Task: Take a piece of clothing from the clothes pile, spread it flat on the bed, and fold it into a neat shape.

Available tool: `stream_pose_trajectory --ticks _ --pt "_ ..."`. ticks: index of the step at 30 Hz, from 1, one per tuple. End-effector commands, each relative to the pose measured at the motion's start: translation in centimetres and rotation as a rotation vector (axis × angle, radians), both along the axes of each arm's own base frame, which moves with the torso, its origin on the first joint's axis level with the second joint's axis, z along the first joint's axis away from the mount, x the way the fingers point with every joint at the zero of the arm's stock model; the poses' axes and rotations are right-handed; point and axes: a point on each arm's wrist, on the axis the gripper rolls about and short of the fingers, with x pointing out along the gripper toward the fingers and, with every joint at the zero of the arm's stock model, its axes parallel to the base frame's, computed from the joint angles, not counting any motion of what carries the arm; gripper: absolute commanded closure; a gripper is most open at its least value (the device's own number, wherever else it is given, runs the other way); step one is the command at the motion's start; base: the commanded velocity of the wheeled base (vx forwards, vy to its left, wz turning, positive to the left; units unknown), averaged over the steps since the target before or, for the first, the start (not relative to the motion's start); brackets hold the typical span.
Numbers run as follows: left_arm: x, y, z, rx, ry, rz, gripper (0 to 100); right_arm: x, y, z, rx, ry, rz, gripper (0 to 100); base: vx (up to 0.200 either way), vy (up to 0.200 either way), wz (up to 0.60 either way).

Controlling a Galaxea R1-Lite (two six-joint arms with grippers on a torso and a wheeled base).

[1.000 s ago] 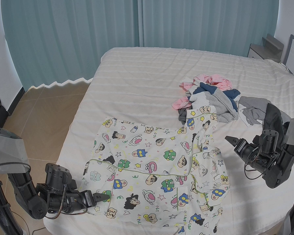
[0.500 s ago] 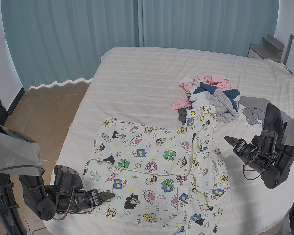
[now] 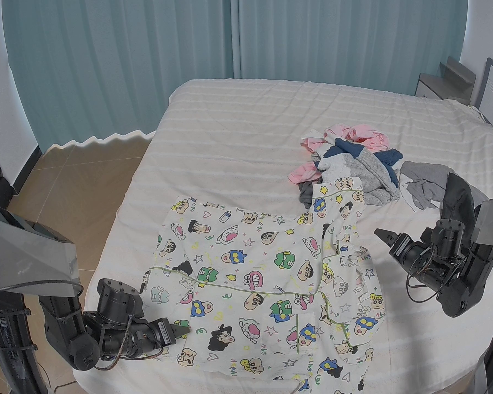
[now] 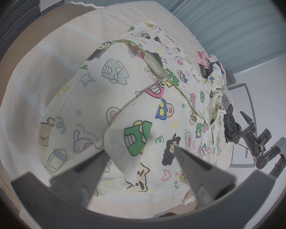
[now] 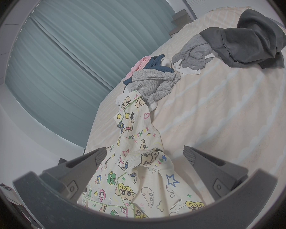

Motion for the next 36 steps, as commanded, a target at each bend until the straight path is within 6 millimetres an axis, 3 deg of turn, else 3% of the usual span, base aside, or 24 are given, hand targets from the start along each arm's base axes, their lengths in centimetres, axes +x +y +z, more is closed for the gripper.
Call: stream_pose_trajectory --ticks 1,13,27,36 --pt "0.0 0.0 -0.1 0.011 -0.001 0.009 100 0.0 0.0 0.0 0.0 0.002 0.001 0 0.0 0.0 0.0" --pt "0.4 0.8 0.6 0.026 -0.036 0.066 100 0.0 0.1 0.2 0.002 -0.018 0.002 0 0.0 0.0 0.0" --pt "3.5 4.4 3.9 0.001 -0.321 0.207 100 -0.1 0.0 0.3 0.003 -0.021 0.001 0 0.0 0.0 0.0" --pt "5.5 6.1 3.6 0.021 -0.365 0.234 100 -0.1 0.0 0.4 0.002 -0.023 -0.001 0 0.0 0.0 0.0"
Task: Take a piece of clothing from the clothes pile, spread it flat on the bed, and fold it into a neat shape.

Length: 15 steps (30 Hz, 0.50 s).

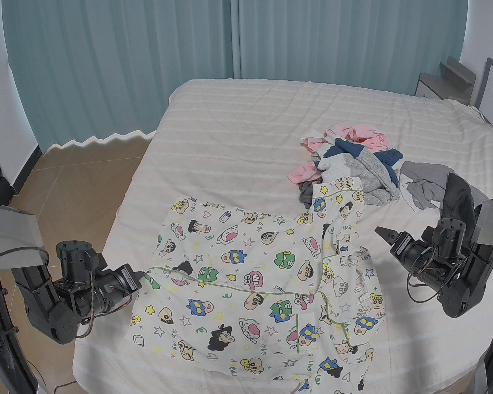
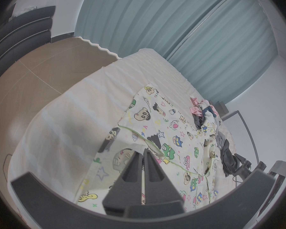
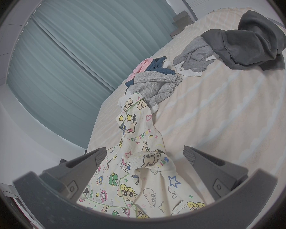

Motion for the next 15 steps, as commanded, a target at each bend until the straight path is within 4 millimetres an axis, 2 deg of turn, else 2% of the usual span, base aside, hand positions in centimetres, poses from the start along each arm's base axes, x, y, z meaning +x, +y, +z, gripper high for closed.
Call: stream_pose_trajectory --ticks 1,8,15 --pt "0.8 1.0 -0.6 0.011 0.004 0.033 100 0.0 0.0 0.1 0.0 -0.002 -0.002 0 0.0 0.0 0.0" --pt "2.2 3.2 -1.4 0.01 0.004 0.11 100 0.0 0.0 0.0 0.0 0.001 -0.002 0 0.0 0.0 0.0" --pt "3.2 3.8 -2.7 0.024 0.018 0.119 100 0.0 0.0 -0.1 -0.002 0.002 -0.004 0 0.0 0.0 0.0"
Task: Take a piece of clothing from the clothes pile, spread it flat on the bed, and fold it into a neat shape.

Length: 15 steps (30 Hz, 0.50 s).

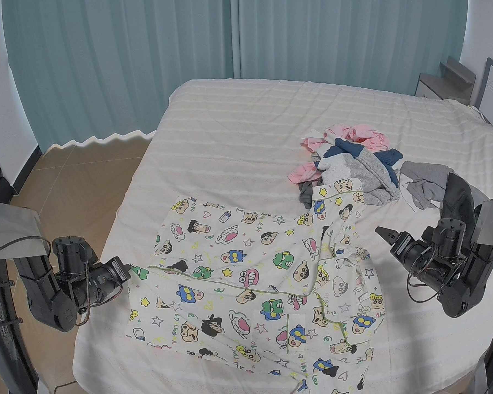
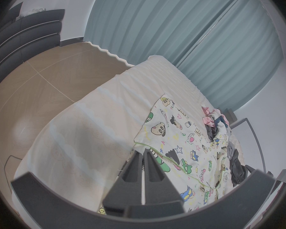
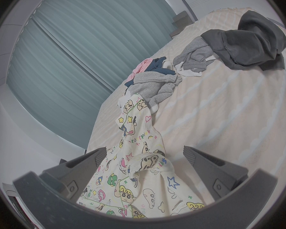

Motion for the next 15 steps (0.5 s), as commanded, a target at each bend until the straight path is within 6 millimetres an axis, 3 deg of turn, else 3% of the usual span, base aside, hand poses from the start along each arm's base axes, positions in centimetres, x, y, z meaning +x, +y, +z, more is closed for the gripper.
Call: stream_pose_trajectory --ticks 1,9,10,15 --pt "1.0 0.6 -1.7 0.002 0.03 0.018 100 -0.1 -0.1 -0.1 -0.003 0.003 -0.002 0 0.0 0.0 0.0" --pt "1.8 1.1 -2.2 -0.002 0.025 0.037 100 -0.5 -0.3 -0.6 -0.012 0.036 -0.003 0 0.0 0.0 0.0" --pt "1.8 1.2 -2.3 -0.003 0.028 0.038 0 -0.7 -0.3 -1.2 -0.014 0.065 0.007 0 0.0 0.0 0.0" --pt "1.8 1.2 -2.0 -0.018 0.018 0.035 0 -0.9 -0.4 -2.6 -0.047 0.137 0.031 0 0.0 0.0 0.0"
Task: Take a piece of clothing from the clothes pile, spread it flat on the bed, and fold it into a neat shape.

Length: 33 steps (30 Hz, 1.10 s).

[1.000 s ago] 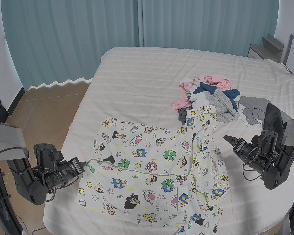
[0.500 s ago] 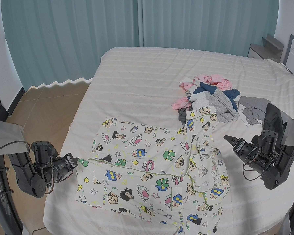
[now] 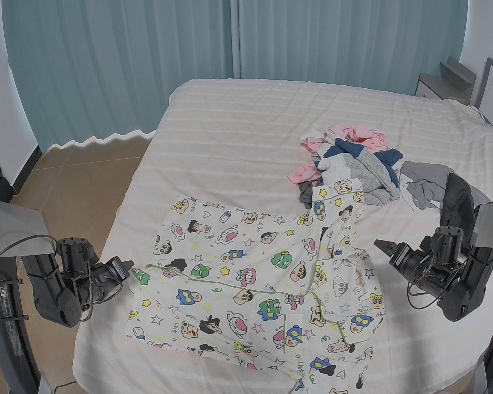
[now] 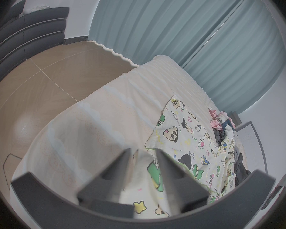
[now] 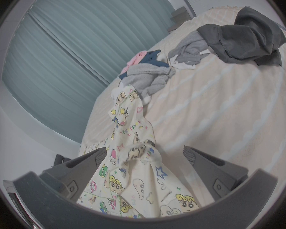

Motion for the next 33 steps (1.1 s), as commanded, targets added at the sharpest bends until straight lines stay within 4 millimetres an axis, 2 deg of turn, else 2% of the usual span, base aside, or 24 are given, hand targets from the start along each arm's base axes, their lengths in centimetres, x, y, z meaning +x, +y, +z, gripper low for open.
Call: stream_pose_trajectory --ticks 1,6,9,12,15,24,29,30,33 --pt "-0.1 0.1 0.0 -0.01 0.005 0.005 0 -0.2 -0.1 -1.5 -0.034 0.074 0.034 0 0.0 0.0 0.0" --pt "-1.0 0.9 1.3 -0.041 -0.011 0.036 0 -0.2 0.0 -2.4 -0.082 0.102 0.112 0 0.0 0.0 0.0" --pt "-3.5 0.7 2.9 -0.157 0.003 -0.031 0 0.0 0.1 -3.5 -0.122 0.125 0.149 0 0.0 0.0 0.0" --pt "-6.1 0.4 2.7 -0.186 0.065 -0.126 0 0.1 0.2 -4.6 -0.149 0.149 0.177 0 0.0 0.0 0.0" --pt "-7.6 0.1 2.5 -0.191 0.106 -0.163 0 0.3 0.3 -5.4 -0.173 0.16 0.197 0 0.0 0.0 0.0" --pt "-8.5 0.0 1.9 -0.22 0.154 -0.191 0 0.3 1.9 -6.1 -0.198 0.166 0.276 0 0.0 0.0 0.0" --pt "-8.4 0.0 1.6 -0.222 0.164 -0.19 0 0.2 2.0 -6.3 -0.204 0.184 0.283 0 0.0 0.0 0.0" --pt "-8.4 -0.1 1.6 -0.222 0.166 -0.191 0 0.4 2.0 -6.2 -0.203 0.177 0.281 100 0.0 0.0 0.0" --pt "-8.4 -0.1 1.6 -0.222 0.166 -0.193 0 0.3 1.6 -6.1 -0.204 0.178 0.265 100 0.0 0.0 0.0"
